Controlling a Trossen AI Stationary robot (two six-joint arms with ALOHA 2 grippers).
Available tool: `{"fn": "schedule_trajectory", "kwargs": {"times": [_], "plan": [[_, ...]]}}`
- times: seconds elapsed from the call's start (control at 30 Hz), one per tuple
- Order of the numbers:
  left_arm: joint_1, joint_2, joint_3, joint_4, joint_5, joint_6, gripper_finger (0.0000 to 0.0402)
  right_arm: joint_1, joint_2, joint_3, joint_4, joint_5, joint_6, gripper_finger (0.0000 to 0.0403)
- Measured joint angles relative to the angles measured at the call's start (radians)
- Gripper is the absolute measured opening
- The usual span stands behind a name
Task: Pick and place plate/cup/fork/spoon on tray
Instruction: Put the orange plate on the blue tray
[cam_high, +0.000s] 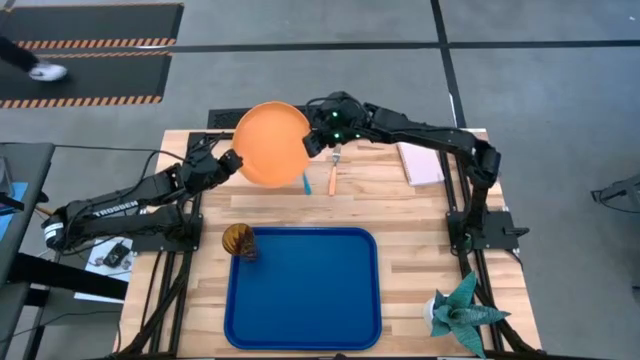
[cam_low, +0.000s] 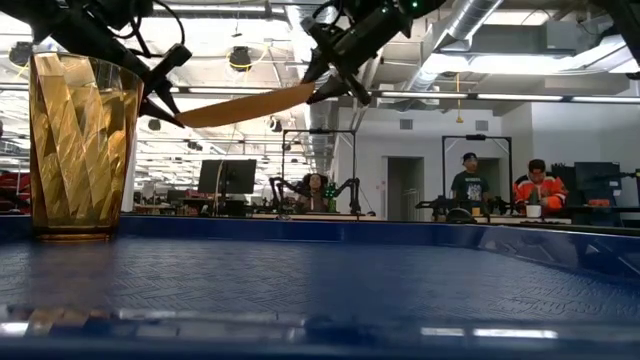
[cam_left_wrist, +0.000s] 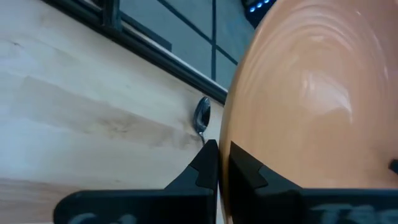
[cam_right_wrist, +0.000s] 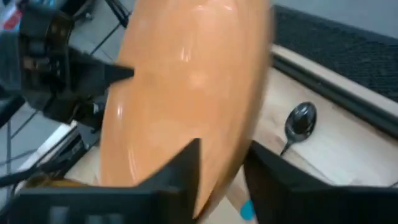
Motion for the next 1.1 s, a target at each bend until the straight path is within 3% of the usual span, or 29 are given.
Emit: {"fn": "schedule_trajectory", "kwargs": {"times": [0.17,0.3,0.4,0.7,0.83,1.1], "plan": [[-0.013,0.0,0.0,0.021,0.014,0.027,0.0,-0.01,0.022,-0.001,0.006,0.035,0.018,0.002],[-0.017,-0.002,-0.002,0.021,0.043,0.058,0.0006,-0.009,0.015,-0.001,0.03,0.042,0.033,0.0016],[-0.017,-0.007,0.0,0.061,0.096,0.094,0.0032,-0.024,0.0,-0.001,0.037,0.011,0.034,0.0008],[-0.017,-0.01,0.003,0.297,0.18,0.229,0.0204,-0.069,-0.123,0.062,0.002,0.009,0.032,0.0006],[-0.01,-0.011,0.003,0.364,0.195,0.228,0.0258,-0.08,-0.181,0.064,-0.018,0.014,0.044,0.0006],[-0.007,-0.02,-0.005,0.42,0.221,0.283,0.0271,-0.083,-0.337,0.074,-0.13,0.102,0.042,0.0002]]}}
